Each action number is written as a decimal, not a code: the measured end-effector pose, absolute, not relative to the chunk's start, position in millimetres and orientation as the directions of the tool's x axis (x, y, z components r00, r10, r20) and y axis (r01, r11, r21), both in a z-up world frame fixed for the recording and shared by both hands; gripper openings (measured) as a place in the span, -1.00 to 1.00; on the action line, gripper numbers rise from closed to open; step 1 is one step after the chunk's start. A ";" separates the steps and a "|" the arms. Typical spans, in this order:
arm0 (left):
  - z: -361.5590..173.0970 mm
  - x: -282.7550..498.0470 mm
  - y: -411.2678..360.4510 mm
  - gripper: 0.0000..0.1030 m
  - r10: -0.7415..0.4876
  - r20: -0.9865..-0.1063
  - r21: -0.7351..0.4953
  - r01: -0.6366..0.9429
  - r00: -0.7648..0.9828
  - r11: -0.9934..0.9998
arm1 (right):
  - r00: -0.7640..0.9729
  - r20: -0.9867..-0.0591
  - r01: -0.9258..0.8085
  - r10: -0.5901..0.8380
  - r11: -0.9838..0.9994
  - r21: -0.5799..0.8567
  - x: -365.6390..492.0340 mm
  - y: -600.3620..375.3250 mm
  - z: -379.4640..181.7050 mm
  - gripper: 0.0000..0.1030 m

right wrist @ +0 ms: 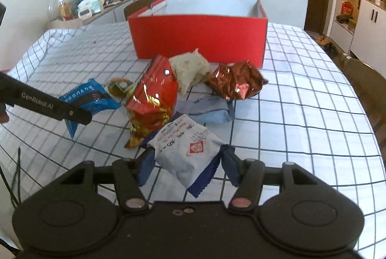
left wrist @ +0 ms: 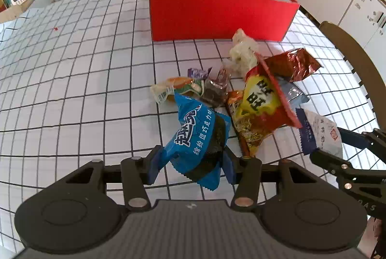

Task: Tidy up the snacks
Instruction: 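Grasp the blue wrapper with the left tool while the right tool grasps the white packet, then carry both packets into the red box and open both tools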

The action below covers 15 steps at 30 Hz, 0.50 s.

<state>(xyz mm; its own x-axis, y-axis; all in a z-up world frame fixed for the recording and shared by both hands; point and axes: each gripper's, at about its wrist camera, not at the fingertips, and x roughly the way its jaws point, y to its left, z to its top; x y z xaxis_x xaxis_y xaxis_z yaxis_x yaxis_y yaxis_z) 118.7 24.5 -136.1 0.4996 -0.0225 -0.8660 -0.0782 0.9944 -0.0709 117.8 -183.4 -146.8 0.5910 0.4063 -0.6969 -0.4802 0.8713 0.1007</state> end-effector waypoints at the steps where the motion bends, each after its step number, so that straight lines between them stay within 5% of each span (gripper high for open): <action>1: -132.1 117.7 23.6 -0.02 -0.015 -0.864 -0.064 -0.081 0.504 0.995 | 0.598 -0.690 -0.477 0.408 0.873 0.102 116.9 -184.0 -142.8 0.16; 15: -59.5 125.7 25.2 -0.01 0.009 -0.800 -0.060 -0.096 0.600 0.994 | 0.687 -0.590 -0.481 0.424 0.874 0.068 136.1 -181.2 -72.8 0.16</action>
